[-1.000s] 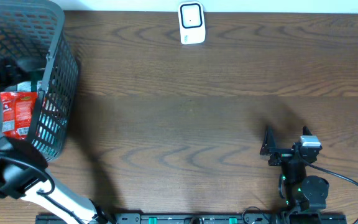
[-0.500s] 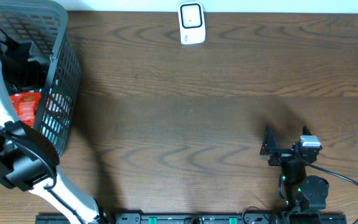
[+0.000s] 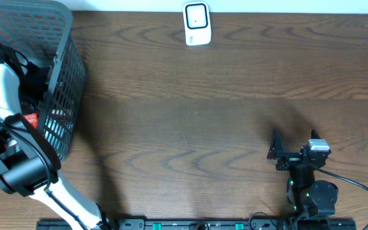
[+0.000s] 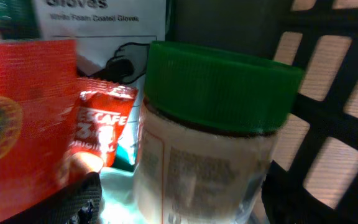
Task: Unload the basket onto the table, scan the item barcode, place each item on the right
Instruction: 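Reach the left gripper into the basket and grasp the green-lidded jar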
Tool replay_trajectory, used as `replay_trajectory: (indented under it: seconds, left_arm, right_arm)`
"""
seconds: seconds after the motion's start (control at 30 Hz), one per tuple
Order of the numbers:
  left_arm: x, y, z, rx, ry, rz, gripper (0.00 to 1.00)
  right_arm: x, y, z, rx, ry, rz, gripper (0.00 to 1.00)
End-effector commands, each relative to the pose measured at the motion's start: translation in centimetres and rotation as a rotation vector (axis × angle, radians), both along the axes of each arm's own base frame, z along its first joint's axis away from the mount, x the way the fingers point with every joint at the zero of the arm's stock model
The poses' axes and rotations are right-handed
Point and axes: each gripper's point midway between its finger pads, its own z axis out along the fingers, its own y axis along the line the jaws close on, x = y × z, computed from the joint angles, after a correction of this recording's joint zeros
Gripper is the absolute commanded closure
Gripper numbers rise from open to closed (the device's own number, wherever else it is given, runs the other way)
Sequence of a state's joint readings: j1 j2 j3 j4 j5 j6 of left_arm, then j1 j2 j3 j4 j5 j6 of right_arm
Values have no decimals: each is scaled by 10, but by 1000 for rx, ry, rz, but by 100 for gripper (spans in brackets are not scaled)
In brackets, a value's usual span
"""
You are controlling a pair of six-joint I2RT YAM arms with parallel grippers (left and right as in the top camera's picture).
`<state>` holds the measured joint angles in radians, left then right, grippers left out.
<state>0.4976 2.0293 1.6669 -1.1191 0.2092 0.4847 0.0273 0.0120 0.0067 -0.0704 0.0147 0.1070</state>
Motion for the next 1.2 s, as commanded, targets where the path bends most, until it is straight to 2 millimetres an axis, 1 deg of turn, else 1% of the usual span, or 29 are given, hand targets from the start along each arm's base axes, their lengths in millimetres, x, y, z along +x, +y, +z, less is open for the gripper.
replay_trajectory:
  seconds: [0.0,0.17,0.27,0.43,0.57,0.63,0.7,0.77,0.9,0.93,1.0,1.03,1.1,1.13,1.17]
  left_arm:
    - [-4,-8,-9,-20,9,-24,17]
    - [1,-5,-10,-8,-13,-24,17]
    - [3,-5,-15,-3,-23,-24,17]
    - [-1,-6,-31,-5,-19,-22,17]
    - [-1,-6,-31,-4,-21,-21,18]
    - [0,-5,-31,-2,-24,-21,26]
    - [1,-5,-31,0,-28,-21,36]
    - [3,-4,-29,3,-34,-21,38]
    - [11,1,-12,22,-69,-14,44]
    - [14,2,-2,35,-93,-14,43]
    - [21,6,22,70,-156,-14,43]
    - [22,7,30,81,-177,-15,44]
    - [28,13,60,143,-261,-5,44]
    - [29,22,84,214,-313,41,43]
    - [29,27,97,253,-342,62,43]
  right_arm:
    - [0,-2,-1,11,1,-10,1]
    - [0,-2,-1,11,1,-10,1]
    - [0,-2,-1,11,1,-10,1]
    - [0,-2,-1,11,1,-10,1]
    - [0,-2,-1,11,1,-10,1]
    - [0,-2,-1,11,1,-10,1]
    - [0,-2,-1,11,1,-10,1]
    - [0,-2,-1,11,1,-10,1]
    - [0,-2,-1,11,1,-10,1]
    - [0,-2,-1,11,1,-10,1]
    - [0,-2,-1,11,2,-10,1]
    - [0,-2,-1,11,1,-10,1]
    - [0,-2,-1,11,1,-10,1]
    - [0,-2,-1,11,1,-10,1]
    - [0,-2,-1,11,1,-10,1]
